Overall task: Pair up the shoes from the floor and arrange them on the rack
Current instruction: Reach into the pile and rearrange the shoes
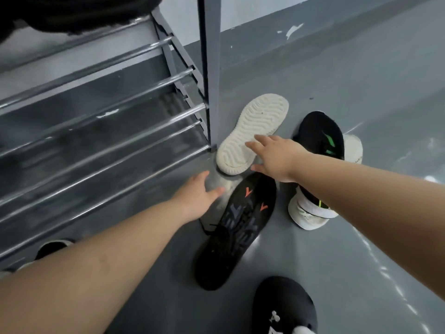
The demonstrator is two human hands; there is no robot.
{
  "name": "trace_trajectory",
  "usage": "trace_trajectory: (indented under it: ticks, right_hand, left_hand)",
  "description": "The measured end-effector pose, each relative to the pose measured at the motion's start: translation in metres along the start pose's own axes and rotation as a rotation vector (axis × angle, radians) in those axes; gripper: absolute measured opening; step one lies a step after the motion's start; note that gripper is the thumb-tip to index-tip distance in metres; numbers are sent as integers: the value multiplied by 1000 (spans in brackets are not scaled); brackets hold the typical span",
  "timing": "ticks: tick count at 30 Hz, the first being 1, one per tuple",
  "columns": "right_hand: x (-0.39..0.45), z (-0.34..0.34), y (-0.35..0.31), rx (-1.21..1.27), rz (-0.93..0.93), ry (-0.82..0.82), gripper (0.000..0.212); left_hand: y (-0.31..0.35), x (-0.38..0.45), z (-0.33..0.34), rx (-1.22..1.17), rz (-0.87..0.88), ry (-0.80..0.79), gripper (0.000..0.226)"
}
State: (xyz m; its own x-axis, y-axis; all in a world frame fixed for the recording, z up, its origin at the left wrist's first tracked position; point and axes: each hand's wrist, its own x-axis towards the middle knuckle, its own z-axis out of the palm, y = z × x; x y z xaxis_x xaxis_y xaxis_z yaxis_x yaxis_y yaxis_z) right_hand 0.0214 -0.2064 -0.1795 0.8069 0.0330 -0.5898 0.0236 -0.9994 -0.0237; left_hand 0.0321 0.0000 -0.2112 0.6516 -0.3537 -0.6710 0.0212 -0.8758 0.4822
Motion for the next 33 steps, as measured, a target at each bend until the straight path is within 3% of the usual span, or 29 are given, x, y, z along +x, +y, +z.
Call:
trace_trajectory:
  ticks: [8, 13, 17, 21, 27, 33]
  right_hand:
    - [39, -4, 8, 24, -8, 49, 78]
    - [57, -6, 5, -4, -85, 40, 86]
    - [62, -6, 8, 16, -90, -19, 87]
    - [56, -9, 11, 45, -110, -51, 91]
    - [42, -16, 8, -79, -187, 43, 92]
    - [18, -17, -24, 73, -233, 207, 81]
  left_hand:
    - [16, 36, 0, -455, -64, -9, 57]
    - [29, 44, 2, -959, -257, -93, 44]
    - [27, 50, 2, -1144, -314, -120, 38]
    - [28, 48, 6, -1168, -279, -125, 33]
    - [12, 37, 5, -1035, -147, -104, 37]
    - [-10, 0, -22, -957, -22, -99, 26]
